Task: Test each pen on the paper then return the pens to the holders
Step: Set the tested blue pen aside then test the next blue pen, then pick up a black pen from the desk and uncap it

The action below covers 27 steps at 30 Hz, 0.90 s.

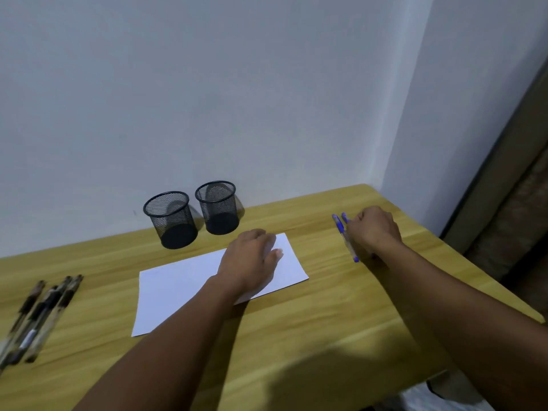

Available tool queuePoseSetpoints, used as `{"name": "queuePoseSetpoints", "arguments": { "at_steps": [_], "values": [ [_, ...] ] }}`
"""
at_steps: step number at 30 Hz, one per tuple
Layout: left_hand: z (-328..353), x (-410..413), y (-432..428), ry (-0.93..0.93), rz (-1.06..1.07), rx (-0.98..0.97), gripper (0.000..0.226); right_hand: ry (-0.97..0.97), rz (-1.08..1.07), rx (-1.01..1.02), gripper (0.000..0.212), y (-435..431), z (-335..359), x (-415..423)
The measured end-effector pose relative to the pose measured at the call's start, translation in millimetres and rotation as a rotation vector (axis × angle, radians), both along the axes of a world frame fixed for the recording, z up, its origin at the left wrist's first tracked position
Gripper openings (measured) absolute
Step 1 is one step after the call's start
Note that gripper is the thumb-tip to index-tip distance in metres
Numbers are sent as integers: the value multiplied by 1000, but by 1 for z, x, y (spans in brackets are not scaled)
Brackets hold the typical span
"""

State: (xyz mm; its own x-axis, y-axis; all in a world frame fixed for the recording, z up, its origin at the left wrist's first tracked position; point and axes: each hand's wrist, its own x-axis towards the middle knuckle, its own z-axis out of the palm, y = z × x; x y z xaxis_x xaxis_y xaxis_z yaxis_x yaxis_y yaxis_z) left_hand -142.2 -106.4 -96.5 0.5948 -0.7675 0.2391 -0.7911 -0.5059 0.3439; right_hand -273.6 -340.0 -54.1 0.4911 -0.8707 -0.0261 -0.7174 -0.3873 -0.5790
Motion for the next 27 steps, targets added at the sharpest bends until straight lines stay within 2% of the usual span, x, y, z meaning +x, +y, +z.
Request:
{"name": "queuePoseSetpoints", "arguments": {
  "at_steps": [4,6,11,16,21,27],
  "values": [
    [11,12,31,-5,56,-24,49,-115,106,-43,12,33,25,33],
    [15,19,58,-20,109,-56,46,-170,215,-49,15,67,32,60],
    [22,37,160,-72,359,-45,33,-251,684,29,17,195,29,124],
    [24,39,272,-96,661,40,30,-181,1050,62,19,314,5,166],
    [20,35,326,-101,783,175,29,-114,1203,-22,28,371,-21,189],
    [17,38,316,-197,761,249,25,-67,1277,-157,41,384,-36,199]
  ]
}}
